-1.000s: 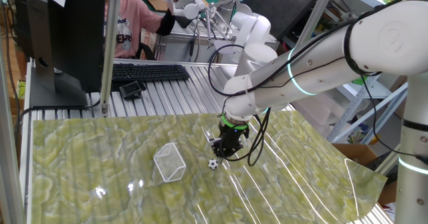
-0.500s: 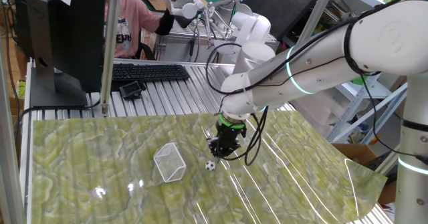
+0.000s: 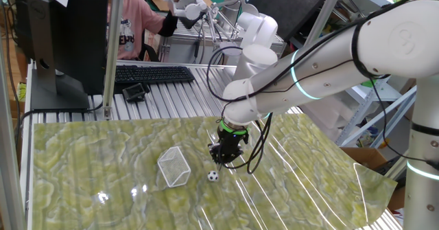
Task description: Push the soccer ball into the goal
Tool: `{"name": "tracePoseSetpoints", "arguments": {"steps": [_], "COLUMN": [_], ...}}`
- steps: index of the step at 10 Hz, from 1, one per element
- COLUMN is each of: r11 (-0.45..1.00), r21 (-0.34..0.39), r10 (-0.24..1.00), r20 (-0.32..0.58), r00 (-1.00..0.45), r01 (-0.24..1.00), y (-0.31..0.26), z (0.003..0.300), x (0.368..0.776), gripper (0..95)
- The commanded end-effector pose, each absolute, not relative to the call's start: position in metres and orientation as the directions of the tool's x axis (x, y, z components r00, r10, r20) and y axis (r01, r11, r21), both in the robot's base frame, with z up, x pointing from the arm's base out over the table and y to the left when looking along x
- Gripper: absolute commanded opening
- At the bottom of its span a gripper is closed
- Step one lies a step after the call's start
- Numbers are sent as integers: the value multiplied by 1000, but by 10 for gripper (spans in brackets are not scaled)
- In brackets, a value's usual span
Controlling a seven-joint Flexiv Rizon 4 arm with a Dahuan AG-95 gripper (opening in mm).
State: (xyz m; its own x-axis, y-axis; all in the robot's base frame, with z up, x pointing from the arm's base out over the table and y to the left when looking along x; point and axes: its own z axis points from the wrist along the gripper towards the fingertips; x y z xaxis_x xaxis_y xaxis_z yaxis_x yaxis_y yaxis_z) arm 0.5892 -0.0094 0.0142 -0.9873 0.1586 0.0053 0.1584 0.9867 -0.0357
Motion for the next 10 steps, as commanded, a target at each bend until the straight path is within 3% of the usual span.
{"name": "tracePoseSetpoints", "arguments": {"steps": [1,10], "r11": [986,987], "r21": [-33,-44], "r10": [165,155], "r20": [9,14], "r00": [-986,-988], "r01": [165,154], "y": [-9,-2], "z": [14,9], "x": [587,580], "gripper": [0,0]}}
